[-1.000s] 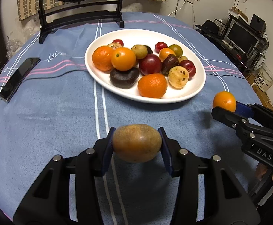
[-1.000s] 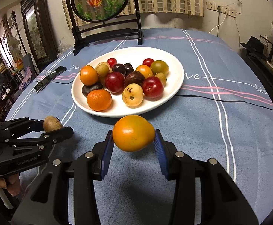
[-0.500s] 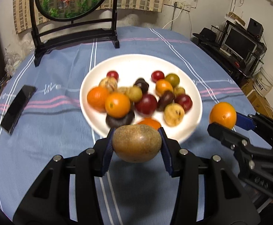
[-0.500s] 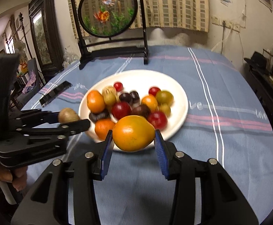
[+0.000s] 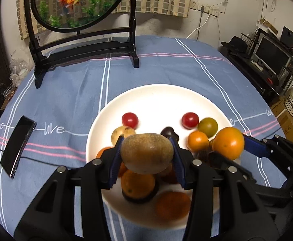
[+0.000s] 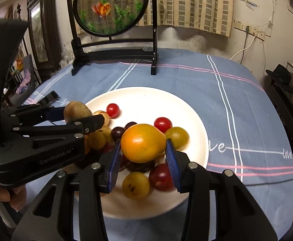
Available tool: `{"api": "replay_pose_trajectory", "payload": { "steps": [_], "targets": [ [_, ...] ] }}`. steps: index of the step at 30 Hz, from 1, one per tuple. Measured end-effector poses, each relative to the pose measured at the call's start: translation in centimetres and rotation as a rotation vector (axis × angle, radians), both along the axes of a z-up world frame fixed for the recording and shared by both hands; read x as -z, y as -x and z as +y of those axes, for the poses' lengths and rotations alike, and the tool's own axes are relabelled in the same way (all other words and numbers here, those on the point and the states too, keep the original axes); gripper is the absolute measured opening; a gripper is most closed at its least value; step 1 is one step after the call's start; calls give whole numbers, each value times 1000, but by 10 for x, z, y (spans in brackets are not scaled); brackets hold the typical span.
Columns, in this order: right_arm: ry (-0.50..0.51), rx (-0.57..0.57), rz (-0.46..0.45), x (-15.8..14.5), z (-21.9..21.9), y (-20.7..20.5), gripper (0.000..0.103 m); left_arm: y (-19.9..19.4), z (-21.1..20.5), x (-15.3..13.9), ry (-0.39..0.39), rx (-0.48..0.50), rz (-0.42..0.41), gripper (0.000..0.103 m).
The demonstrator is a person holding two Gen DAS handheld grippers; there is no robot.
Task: Organize fruits
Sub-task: 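Place the brown potato on the plate with the left tool while the right tool places the orange tomato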
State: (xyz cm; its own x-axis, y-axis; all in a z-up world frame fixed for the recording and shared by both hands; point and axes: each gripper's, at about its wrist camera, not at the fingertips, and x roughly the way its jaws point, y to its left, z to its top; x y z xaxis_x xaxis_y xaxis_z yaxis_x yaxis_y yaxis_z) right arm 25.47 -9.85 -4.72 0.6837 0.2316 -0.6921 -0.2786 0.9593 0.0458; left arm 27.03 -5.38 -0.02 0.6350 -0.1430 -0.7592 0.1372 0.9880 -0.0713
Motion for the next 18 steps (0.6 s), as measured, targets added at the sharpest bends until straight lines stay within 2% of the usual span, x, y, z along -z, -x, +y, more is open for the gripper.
{"api": "replay_pose_trajectory", "payload": {
  "steps": [2,3,4,5,6,10,14,18],
  "targets": [
    [22,-9,16,5,2,-9,44,-8,-2,4,-7,-6,3,47],
    [24,-13,22,7,3,-11,49,-12,-2,6,-10,-14,4,52],
    [19,-19,19,9,4,-11,57,-13,-2,6,-10,-20,0,61],
    [18,-18,9,8,4,-10,58,-13,-2,5,-12,-31,-15,72],
    [19,-17,1,8,3,-9,58,-12,-2,3,-21,-44,-34,78],
    [11,-17,-9,2,-1,-2,58,-10,0,2,-22,-52,-39,80],
    [3,0,-23,-3,-8,9,60,2,2,-1,-37,-63,-50,89],
    [1,29,-24,-6,-18,25,60,20,4,-2,-26,-55,-49,92]
  ]
}}
